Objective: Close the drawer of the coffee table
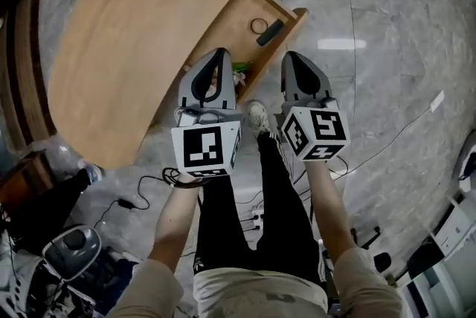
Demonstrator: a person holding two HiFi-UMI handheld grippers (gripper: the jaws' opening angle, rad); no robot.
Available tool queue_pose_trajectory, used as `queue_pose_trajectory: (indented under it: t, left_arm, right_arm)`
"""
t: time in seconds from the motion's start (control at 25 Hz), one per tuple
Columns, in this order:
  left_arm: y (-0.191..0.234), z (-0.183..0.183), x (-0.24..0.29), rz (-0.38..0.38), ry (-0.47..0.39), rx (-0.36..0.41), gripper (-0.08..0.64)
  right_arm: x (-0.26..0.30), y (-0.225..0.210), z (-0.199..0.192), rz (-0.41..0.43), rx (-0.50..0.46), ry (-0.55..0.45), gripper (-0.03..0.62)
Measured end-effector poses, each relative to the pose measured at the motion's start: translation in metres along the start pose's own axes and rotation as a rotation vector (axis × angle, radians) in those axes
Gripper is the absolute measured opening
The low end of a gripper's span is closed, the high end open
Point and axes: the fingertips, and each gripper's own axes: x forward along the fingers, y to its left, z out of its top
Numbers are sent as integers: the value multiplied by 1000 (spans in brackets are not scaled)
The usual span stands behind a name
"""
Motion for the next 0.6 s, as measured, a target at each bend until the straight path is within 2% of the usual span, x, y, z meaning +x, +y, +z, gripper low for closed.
queue_pose_trajectory:
  t: [0.08, 0.16, 0.28, 0.4, 0.6]
  left_arm:
    - [-1, -25, 4, 15, 14, 11, 8]
    - [-8, -47, 6, -2, 32, 32, 8]
    - [-15, -68, 8, -17, 43, 36, 8]
    - [-14, -77, 5, -4, 60, 16, 8]
    - [-20, -80, 1, -13, 71, 32, 8]
  right_arm:
    - [7, 0, -32, 5, 0, 38, 5]
    - [6, -2, -58, -5, 8, 69, 5]
    - [2, -1, -82, -7, 8, 96, 5]
    - [0, 3, -92, 5, -7, 113, 5]
    - [-2, -1, -91, 5, -13, 110, 5]
